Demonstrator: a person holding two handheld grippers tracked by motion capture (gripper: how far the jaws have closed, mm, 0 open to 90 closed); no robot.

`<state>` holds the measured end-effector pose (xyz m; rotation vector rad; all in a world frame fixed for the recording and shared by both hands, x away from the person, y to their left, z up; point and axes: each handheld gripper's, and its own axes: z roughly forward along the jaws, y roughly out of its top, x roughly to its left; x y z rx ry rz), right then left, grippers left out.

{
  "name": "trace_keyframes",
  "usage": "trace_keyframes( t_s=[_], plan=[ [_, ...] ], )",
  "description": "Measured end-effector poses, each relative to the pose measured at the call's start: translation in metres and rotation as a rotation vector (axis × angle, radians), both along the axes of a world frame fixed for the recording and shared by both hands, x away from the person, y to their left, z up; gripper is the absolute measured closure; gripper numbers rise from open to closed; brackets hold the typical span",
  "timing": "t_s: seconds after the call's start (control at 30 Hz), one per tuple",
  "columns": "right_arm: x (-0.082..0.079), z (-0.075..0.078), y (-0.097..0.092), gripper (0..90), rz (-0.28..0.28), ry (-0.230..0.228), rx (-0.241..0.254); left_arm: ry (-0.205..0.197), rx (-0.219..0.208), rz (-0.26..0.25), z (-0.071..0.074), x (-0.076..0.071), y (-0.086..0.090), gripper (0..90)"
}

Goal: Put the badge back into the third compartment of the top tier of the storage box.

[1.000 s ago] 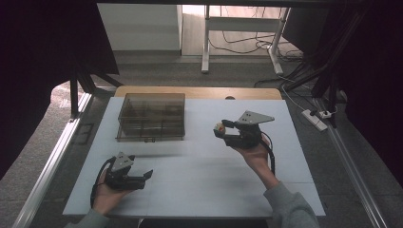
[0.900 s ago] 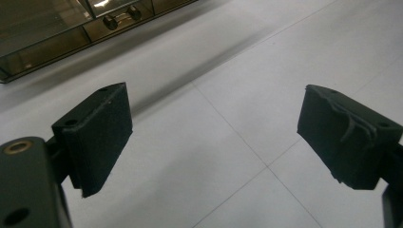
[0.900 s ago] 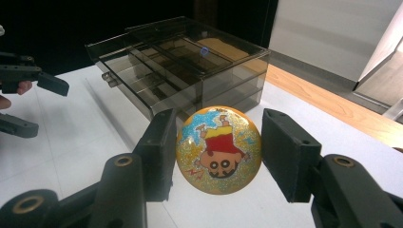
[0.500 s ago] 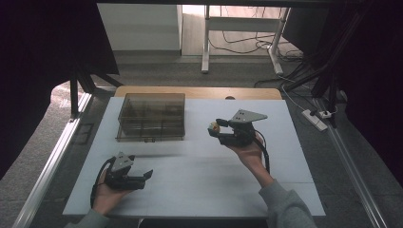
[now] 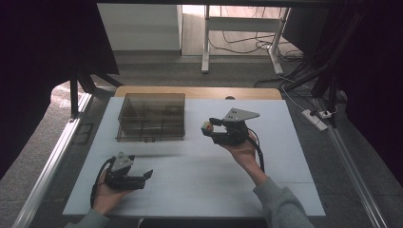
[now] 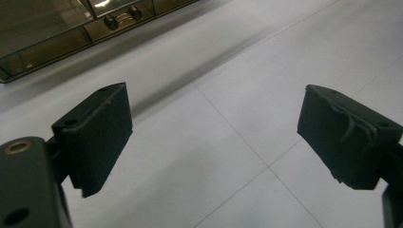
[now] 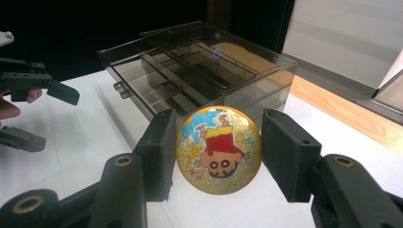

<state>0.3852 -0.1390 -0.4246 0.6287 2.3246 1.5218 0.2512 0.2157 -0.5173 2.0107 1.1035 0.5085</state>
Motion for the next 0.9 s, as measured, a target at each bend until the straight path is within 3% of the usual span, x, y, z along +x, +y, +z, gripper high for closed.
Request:
trace_keyframes(
  t_s=[0.63, 0.9],
  plan=[
    [0.013, -0.006, 0.027, 47.4, 0.026, 0.013, 0.016, 0.002, -0.003, -0.001, -0.001, 0.0, 0.001, 11.7],
    [0.019, -0.011, 0.042, 47.4, 0.039, 0.026, -0.001, 0.002, -0.001, -0.004, -0.001, -0.001, 0.001, 11.8]
  ],
)
